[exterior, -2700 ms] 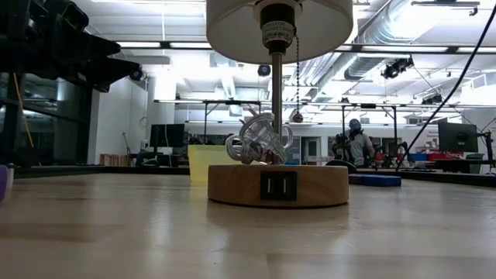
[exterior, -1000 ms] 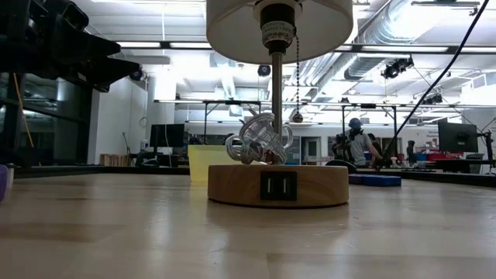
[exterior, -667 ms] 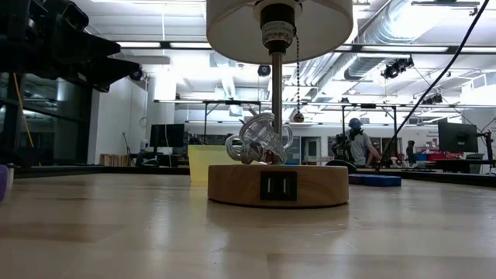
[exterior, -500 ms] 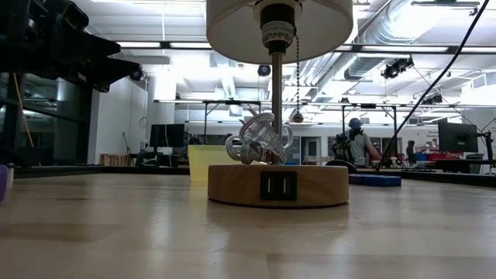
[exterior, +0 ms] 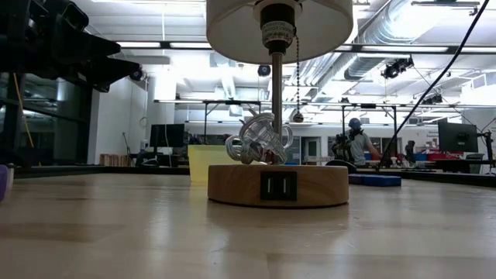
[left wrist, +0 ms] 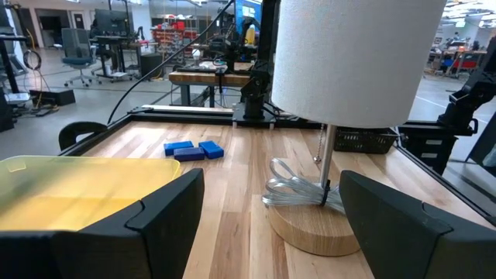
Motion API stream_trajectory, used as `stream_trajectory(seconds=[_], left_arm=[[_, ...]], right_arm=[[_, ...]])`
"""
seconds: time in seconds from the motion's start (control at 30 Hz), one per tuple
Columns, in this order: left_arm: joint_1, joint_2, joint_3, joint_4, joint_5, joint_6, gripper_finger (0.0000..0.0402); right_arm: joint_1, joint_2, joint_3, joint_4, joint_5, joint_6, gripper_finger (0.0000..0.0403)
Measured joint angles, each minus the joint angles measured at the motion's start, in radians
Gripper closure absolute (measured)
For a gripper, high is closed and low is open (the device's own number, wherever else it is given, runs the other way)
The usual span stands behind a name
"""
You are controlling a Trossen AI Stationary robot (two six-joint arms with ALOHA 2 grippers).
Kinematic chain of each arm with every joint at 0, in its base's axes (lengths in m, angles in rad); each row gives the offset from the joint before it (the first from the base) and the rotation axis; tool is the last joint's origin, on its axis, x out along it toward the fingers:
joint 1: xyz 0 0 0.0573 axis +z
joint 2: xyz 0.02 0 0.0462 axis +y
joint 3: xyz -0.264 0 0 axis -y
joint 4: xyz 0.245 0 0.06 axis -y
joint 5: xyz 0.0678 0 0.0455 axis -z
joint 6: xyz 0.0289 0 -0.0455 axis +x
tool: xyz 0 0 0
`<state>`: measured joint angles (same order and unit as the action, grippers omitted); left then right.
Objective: Pick & Place Office items
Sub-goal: Put the black timer into the black bin, then put the top blue timer into the black bin
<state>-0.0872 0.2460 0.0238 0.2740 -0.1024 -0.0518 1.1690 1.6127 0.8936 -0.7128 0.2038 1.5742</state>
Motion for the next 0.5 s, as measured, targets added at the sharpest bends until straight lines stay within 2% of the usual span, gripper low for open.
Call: stream_trajectory(seconds=[0.23,0.5], left_arm=[[0.0,0.0,0.0,0.0,0.0,0.0,0.0109],[0.0,0.0,0.0,0.0,0.0,0.0,0.0109]], right_arm=[[0.0,0.0,0.0,0.0,0.003,0.0,0.0193],[0.0,0.0,0.0,0.0,0.002,0.0,0.0186]])
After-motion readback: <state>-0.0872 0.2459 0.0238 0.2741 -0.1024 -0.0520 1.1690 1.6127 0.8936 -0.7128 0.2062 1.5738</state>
